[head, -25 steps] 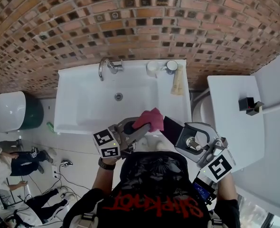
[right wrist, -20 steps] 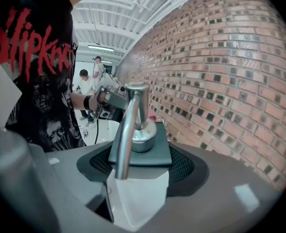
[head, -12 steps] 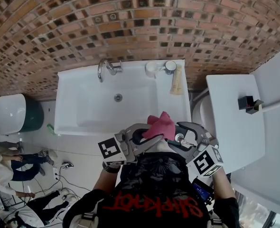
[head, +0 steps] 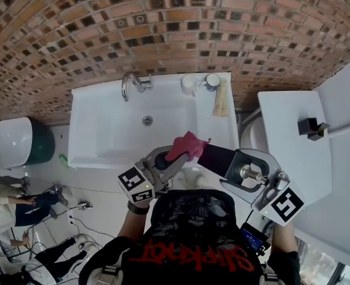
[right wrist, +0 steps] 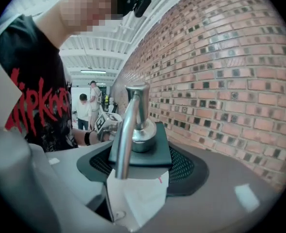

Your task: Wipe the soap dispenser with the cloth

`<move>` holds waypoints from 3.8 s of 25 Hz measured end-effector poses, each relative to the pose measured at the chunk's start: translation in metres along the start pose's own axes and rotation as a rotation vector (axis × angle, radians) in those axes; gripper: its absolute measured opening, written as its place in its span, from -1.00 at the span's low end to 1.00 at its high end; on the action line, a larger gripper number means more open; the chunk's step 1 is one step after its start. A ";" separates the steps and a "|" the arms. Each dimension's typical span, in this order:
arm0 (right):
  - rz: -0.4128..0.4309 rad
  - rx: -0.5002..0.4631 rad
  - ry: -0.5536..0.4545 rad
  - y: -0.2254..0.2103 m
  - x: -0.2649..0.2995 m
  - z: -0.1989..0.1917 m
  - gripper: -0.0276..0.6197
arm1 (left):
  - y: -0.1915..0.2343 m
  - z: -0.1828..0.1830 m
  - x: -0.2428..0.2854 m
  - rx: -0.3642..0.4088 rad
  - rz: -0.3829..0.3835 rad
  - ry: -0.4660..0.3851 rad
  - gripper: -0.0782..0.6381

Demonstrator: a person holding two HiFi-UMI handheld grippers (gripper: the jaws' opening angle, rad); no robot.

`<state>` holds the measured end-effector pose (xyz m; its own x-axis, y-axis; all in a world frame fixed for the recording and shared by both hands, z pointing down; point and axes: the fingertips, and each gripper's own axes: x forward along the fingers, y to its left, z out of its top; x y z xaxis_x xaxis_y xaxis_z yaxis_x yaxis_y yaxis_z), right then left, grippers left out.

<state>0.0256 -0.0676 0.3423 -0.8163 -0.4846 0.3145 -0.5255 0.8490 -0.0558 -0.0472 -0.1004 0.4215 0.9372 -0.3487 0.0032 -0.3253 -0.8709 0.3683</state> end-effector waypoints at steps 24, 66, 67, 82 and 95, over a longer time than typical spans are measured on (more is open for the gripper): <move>-0.066 0.014 0.047 -0.020 -0.003 -0.016 0.02 | -0.042 -0.053 0.034 -0.051 -0.162 0.092 -0.67; 0.128 -0.435 0.320 0.022 -0.020 -0.071 0.02 | -0.069 -0.025 0.014 0.304 -0.356 0.214 -0.67; 0.113 -0.417 0.342 0.016 -0.015 -0.084 0.03 | -0.082 -0.008 0.013 0.283 -0.394 0.163 -0.67; 0.058 -0.270 0.203 0.010 0.002 -0.078 0.02 | -0.028 -0.053 0.052 0.227 -0.122 0.311 -0.67; -0.076 -0.057 0.012 -0.024 -0.024 -0.057 0.02 | -0.037 -0.132 0.038 0.277 -0.166 0.477 -0.67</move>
<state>0.0713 -0.0640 0.3905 -0.7713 -0.5458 0.3274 -0.5710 0.8206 0.0230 0.0173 -0.0361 0.5304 0.9107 -0.0605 0.4087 -0.1293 -0.9813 0.1428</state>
